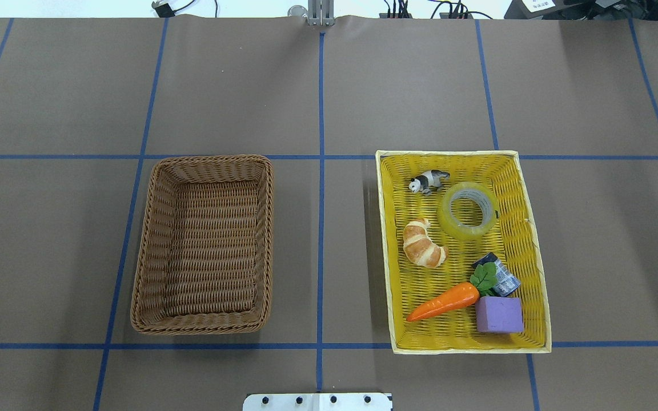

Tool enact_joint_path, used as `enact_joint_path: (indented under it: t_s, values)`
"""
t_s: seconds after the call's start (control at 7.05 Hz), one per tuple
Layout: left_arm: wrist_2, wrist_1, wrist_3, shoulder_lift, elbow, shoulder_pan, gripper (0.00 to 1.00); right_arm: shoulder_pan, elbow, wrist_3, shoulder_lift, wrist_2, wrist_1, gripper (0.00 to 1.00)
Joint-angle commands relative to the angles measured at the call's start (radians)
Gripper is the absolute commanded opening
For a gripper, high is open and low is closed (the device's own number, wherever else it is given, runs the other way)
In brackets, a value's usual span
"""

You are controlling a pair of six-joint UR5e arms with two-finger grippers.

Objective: Move tape to another basket

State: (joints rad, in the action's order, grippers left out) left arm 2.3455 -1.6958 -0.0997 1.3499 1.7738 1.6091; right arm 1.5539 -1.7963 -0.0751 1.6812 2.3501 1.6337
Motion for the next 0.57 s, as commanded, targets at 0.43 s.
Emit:
enact_joint_path:
  t_s: [0.43]
  values:
    - [0.0, -0.019, 0.002, 0.0, 0.026, 0.0, 0.99, 0.0, 0.0, 0.006, -0.035, -0.008, -0.002, 1.0]
